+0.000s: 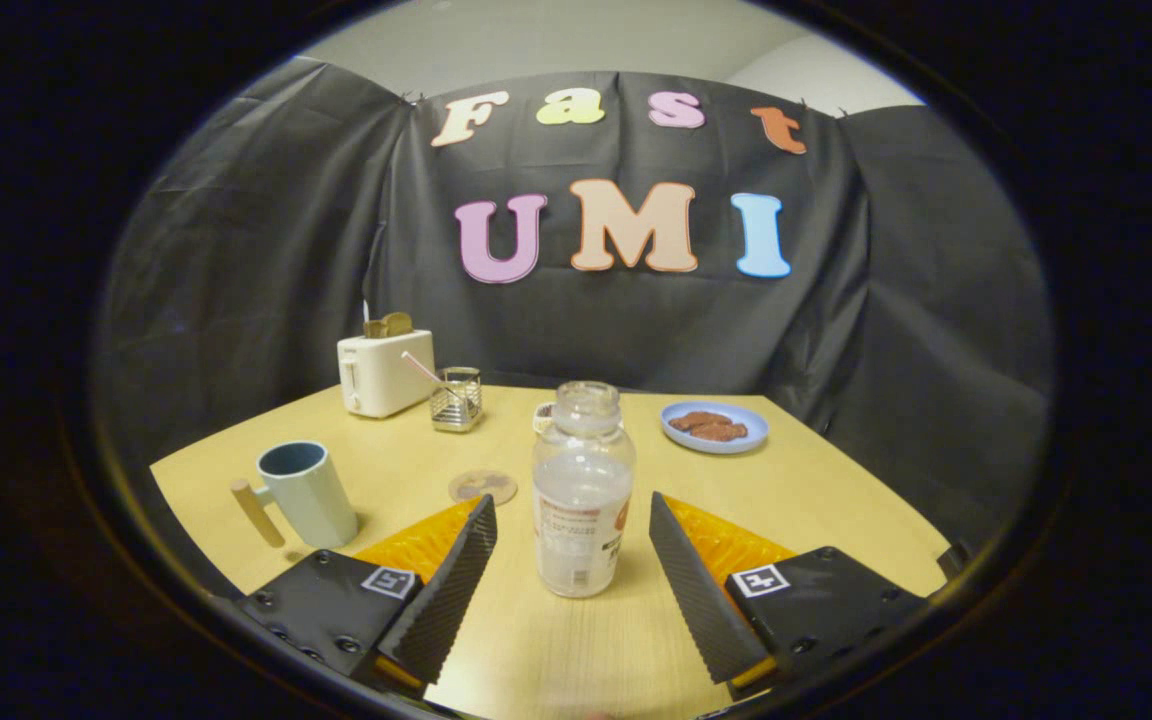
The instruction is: Take the bottle from table, then pour the juice into the cup, finally place the bottle on the coaster
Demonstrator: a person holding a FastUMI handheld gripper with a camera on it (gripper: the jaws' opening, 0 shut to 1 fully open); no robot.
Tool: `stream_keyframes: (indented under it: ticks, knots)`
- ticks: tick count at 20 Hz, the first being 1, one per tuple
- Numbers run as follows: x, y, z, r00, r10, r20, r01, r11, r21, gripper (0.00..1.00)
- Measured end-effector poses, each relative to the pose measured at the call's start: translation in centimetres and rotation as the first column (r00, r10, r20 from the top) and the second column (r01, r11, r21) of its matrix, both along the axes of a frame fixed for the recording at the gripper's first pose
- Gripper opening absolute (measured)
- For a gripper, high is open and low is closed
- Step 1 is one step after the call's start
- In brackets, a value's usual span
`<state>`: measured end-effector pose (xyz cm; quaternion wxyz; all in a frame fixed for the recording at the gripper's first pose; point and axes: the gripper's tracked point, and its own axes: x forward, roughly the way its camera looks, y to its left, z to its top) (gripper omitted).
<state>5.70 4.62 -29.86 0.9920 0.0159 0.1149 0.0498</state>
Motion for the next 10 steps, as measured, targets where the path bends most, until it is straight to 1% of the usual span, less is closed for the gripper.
stream_keyframes:
  ticks: [5, 10]
  knots:
    - [1.3, 0.1, -3.3, 0.999, -0.009, -0.052, 0.011, 0.999, 0.032, 0.98]
    - [2.4, -0.3, -5.1, 0.996, -0.027, -0.082, 0.031, 0.998, 0.048, 0.97]
